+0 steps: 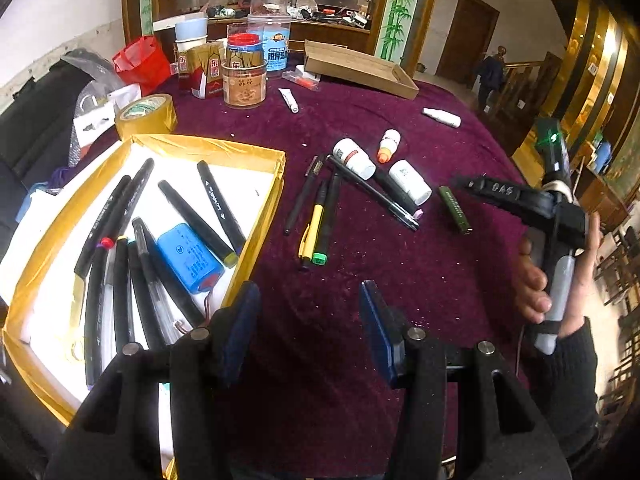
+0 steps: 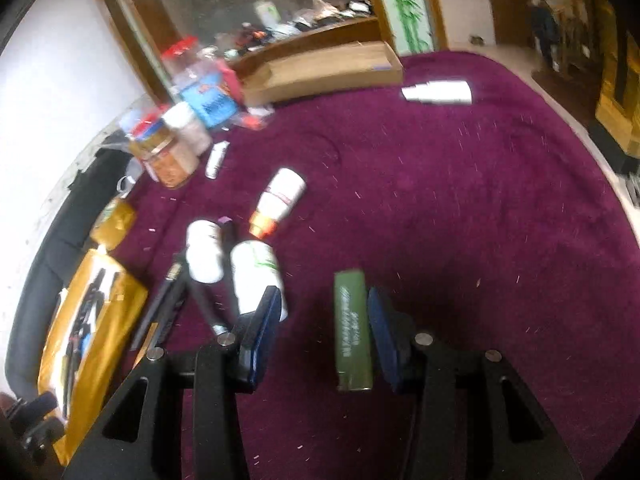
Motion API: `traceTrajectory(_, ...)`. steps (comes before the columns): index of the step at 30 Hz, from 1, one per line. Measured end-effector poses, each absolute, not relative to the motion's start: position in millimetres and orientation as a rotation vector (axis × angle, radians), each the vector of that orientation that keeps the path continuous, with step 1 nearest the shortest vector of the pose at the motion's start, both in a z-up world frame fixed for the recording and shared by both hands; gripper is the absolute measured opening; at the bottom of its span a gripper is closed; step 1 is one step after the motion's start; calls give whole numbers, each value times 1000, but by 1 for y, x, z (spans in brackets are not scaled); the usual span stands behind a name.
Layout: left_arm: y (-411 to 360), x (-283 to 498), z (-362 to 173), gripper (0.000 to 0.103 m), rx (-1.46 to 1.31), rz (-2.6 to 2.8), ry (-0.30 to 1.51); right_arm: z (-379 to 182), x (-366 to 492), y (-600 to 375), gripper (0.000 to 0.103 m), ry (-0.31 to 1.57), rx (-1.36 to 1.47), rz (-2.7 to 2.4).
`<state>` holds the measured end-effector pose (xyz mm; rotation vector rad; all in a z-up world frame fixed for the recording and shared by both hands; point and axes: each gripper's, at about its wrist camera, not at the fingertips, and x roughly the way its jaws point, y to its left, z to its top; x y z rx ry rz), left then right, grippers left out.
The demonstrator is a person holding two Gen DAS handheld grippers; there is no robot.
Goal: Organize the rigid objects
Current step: 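Move both tools back over the table toward the green cylinder, then grasp the green cylinder with the right tool while the left tool grasps a black pen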
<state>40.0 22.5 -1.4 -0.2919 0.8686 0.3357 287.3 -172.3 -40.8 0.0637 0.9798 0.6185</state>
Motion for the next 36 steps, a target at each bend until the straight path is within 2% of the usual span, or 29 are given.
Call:
traceTrajectory(10,7,92,-15,50,-312,274,939,-55,294,-176,36,1054,103,647)
traceTrajectory(13,5,107,-20,50,-311,271,958,-59,289,-165,29,1050,4,592)
traceTrajectory(15,3,119,-25,50,-307,266,977,-59,283,-156,18,1019,-100,546)
traceTrajectory(18,3,135,-31,50,-302,265,1003,-58,278,-151,18,1001,-168,514)
traceTrajectory(29,29,209,-47,49,-472,312,1077,-57,288,-171,18,1073,-40,568)
traceTrajectory(33,40,233,-60,37,-539,350,1108,-58,292,-175,18,1094,-3,588)
traceTrajectory(36,37,243,-69,24,-534,352,1135,-58,291,-171,18,1087,-26,588)
